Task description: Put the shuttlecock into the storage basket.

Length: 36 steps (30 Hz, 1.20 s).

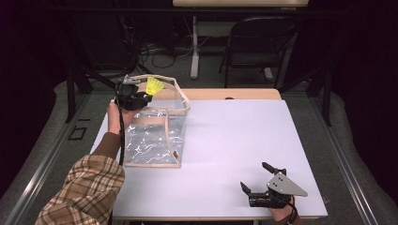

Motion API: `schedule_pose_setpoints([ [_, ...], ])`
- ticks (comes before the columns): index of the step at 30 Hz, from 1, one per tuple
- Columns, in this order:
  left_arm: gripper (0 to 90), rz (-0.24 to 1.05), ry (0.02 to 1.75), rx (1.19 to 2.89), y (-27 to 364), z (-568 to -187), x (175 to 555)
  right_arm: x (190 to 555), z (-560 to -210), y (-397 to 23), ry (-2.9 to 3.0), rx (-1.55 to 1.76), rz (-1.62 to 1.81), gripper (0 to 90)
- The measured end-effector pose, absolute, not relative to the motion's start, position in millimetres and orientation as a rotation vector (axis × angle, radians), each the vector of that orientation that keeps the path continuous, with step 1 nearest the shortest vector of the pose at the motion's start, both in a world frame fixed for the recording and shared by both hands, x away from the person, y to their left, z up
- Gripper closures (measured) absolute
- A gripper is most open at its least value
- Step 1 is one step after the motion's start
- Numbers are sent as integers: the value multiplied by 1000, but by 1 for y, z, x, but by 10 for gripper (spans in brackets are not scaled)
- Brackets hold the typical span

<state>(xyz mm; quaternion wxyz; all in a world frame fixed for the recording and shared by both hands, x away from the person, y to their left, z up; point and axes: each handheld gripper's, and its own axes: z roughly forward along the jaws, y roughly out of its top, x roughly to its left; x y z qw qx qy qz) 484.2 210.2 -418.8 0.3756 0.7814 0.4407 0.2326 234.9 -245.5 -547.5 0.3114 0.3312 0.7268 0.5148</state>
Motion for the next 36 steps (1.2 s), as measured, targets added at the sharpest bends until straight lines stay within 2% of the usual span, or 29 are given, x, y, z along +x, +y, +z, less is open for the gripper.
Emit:
schedule_pose_setpoints([
  [36,646,455,1192,2195,201,-413,507,235,-548,-246,1918,875,1359,1],
])
